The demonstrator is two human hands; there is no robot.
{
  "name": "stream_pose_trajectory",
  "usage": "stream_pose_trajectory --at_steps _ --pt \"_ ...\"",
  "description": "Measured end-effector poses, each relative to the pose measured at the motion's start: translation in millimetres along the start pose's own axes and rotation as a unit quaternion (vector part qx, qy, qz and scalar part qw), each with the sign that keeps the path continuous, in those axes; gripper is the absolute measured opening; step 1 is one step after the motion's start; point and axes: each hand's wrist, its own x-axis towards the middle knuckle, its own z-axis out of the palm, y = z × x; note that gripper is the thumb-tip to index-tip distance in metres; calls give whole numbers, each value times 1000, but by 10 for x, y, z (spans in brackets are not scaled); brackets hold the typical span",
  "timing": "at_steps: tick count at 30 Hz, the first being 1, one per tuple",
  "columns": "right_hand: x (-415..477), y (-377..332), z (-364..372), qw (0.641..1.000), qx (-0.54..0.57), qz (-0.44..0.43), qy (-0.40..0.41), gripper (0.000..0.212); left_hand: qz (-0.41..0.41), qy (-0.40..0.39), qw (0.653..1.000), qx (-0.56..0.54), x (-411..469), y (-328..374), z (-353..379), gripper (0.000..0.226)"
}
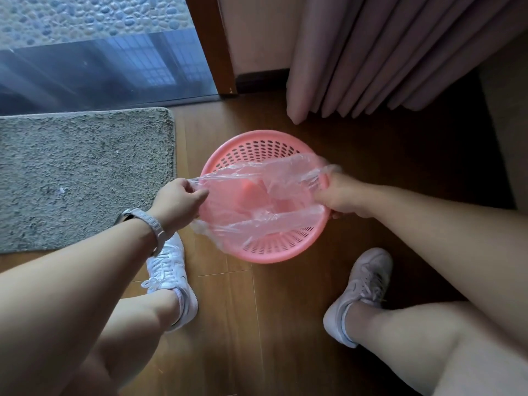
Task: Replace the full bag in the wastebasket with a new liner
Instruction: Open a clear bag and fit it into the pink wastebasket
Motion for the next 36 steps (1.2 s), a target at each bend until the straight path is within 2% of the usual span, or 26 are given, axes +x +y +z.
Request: stream_pose_trajectory --at_steps 2,4,7,9,13,15,18,22,24,25,27,31,36 --pt "-28 41 -27 999 -49 -10 -15 49 13 -1 1000 16 23 -26 -29 30" --pt "-52 94 -32 992 -121 -12 -33 56 26 -20 999 9 12 -33 -12 19" --pt "-71 115 -1 979 -197 -21 -56 39 51 -32 997 46 -27 -27 76 15" --pt "-62 95 18 977 -199 -44 -65 28 75 -24 993 86 -44 21 102 15" --pt "-100 47 1 974 -201 -86 -61 13 123 10 989 81 -104 214 96 17" --pt "-117 53 -14 974 -199 -95 -55 11 188 5 977 102 -206 339 133 16" --pt "-126 73 -31 974 -194 -111 -40 6 362 -15 923 126 -438 533 218 21" --pt "-89 125 -42 976 -181 -124 -14 12 558 -107 797 206 -742 814 496 22" --pt "-91 153 -52 975 -178 -130 -9 19 591 -135 739 295 -840 899 709 28" --pt "-103 168 -59 974 -181 -134 -13 21 578 -135 727 346 -850 912 796 33" --pt "-136 213 -84 970 -197 -138 -22 25 530 -105 736 408 -784 885 885 38" --pt "-205 355 -144 967 -204 -147 -29 28 466 -36 769 436 -568 766 814 34" --pt "-211 479 -139 977 -142 -162 -9 15 373 -49 837 397 -392 586 702 35"
